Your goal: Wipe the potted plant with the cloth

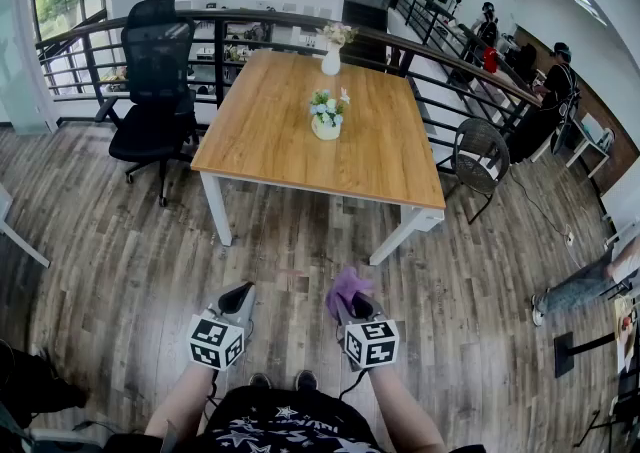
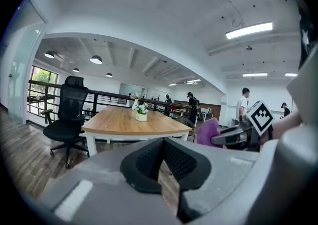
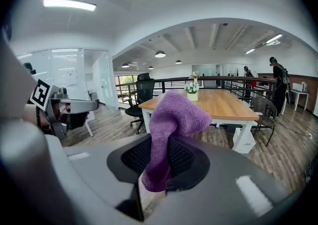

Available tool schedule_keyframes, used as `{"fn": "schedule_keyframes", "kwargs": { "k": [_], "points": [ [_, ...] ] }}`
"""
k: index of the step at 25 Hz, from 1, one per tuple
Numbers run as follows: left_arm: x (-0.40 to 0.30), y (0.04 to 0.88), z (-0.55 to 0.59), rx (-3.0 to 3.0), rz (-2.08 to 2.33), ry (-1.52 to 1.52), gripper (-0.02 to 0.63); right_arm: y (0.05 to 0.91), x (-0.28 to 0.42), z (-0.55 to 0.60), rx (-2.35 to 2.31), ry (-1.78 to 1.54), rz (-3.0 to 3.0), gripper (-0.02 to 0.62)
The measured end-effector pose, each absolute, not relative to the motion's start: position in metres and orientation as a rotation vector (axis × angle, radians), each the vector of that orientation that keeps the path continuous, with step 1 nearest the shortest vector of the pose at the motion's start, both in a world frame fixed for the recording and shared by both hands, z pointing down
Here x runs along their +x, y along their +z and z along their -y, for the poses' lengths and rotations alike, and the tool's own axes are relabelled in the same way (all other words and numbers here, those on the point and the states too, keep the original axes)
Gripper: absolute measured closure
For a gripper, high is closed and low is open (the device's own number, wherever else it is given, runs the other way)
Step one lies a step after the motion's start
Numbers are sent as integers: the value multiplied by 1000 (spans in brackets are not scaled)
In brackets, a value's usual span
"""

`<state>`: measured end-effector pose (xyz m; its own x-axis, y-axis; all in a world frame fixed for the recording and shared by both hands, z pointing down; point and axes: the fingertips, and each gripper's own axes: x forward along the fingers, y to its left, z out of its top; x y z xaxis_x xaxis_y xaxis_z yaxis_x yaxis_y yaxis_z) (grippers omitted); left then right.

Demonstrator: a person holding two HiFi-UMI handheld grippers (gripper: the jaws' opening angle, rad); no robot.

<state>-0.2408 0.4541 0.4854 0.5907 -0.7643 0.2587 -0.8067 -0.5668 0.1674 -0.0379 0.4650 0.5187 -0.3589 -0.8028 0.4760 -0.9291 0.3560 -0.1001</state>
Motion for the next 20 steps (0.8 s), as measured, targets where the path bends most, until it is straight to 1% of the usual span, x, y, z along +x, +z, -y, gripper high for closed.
{"fn": "schedule_keyframes", "kwargs": {
  "k": [9, 15, 20],
  "points": [
    [-235, 486, -445, 2581, 1257, 236, 604, 512, -45, -457, 1521, 490, 2290, 513],
    [-231, 486, -449, 2619, 1222, 247, 604, 516, -36, -464, 1567, 515, 2274, 513],
    [-246, 501, -459, 2606, 1198, 274, 604, 528, -46, -467, 1567, 559, 2259, 512]
  ]
}}
